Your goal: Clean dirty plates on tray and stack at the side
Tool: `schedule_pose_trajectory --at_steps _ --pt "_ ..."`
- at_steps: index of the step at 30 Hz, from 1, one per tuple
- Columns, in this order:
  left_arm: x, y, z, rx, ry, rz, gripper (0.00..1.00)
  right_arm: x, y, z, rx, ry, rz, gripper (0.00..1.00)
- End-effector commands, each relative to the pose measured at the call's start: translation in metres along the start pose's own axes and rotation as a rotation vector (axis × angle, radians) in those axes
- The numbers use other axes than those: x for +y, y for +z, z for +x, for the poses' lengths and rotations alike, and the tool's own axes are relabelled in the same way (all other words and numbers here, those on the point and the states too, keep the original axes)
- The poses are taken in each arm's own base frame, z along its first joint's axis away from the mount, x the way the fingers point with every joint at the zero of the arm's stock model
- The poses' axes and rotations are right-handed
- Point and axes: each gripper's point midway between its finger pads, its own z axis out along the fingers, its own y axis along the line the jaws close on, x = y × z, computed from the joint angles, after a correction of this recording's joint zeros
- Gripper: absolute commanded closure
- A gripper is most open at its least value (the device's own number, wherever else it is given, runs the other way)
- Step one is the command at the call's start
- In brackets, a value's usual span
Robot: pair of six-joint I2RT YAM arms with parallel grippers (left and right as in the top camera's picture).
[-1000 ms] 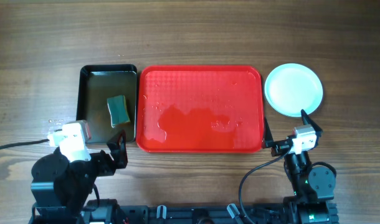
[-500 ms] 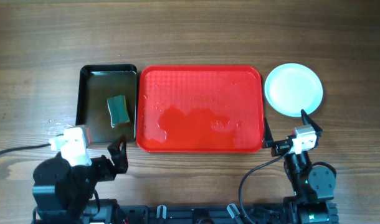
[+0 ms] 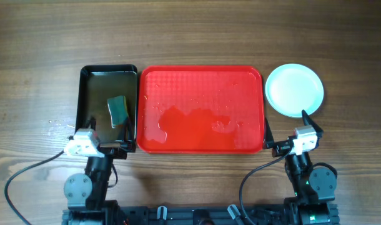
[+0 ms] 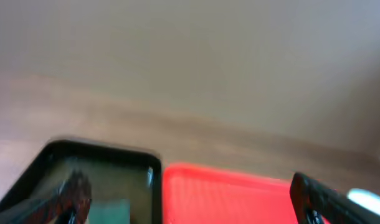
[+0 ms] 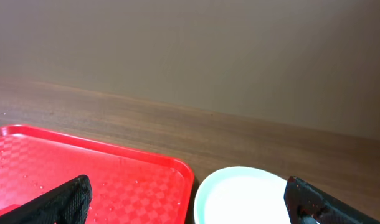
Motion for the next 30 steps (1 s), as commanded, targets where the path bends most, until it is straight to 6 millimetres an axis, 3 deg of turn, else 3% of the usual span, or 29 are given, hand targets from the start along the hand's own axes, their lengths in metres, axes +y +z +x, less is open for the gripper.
schedule_pose_trajectory --at_steps 1,4,30 --pt "0.005 0.003 0.008 -0.038 0.054 0.004 0.00 0.003 -0.001 -0.003 -0.013 -0.011 -0.018 0.00" --pt "0.015 0.002 0.040 0.092 0.061 -0.035 0.00 0.003 -0.001 -0.003 -0.013 -0.011 -0.018 0.00" --pt "0.014 0.003 0.039 0.087 0.047 -0.029 0.00 0.003 -0.001 -0.003 -0.013 -0.011 -0.018 0.00"
